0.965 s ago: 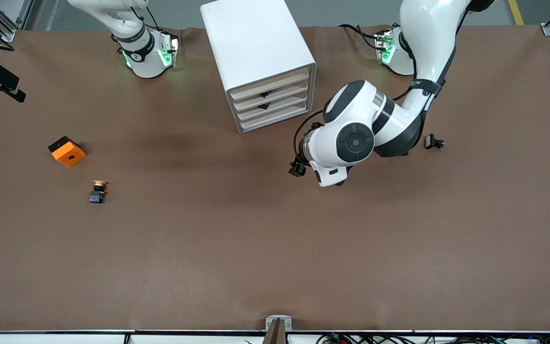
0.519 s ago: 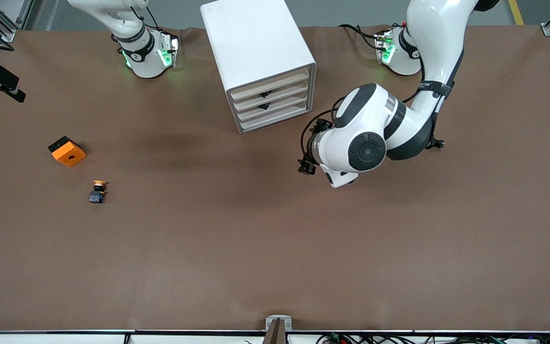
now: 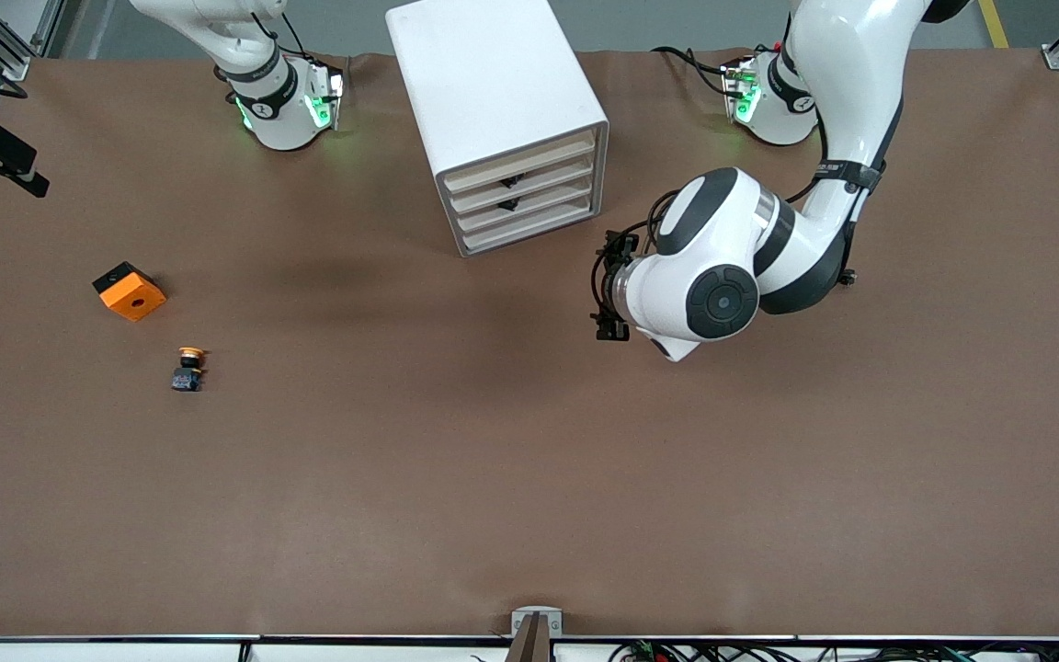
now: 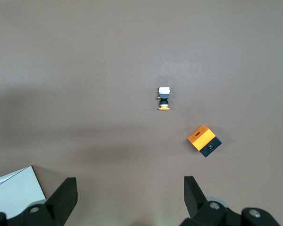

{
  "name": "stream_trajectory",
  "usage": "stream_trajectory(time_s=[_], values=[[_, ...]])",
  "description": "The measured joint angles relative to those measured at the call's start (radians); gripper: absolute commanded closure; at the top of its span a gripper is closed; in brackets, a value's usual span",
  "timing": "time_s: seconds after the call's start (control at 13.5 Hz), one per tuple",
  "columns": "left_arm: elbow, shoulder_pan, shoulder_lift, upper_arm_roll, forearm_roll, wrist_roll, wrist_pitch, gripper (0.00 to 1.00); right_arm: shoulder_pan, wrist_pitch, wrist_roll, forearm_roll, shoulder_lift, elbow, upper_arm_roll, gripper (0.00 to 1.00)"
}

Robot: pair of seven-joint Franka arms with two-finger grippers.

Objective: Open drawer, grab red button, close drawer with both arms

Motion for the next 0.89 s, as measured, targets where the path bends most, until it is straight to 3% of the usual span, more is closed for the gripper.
stream_trajectory(time_s=[0.59, 0.89], values=[[0.000, 0.013, 0.000, 0.001, -0.050, 0.000, -0.042, 0.00, 0.000, 0.005, 0.000, 0.000, 0.000, 0.000, 0.000, 0.00], [-0.003, 0.024, 0.005, 0.001, -0.117, -0.001, -0.134, 0.00, 0.000, 0.005, 0.000, 0.000, 0.000, 0.000, 0.000, 0.00]])
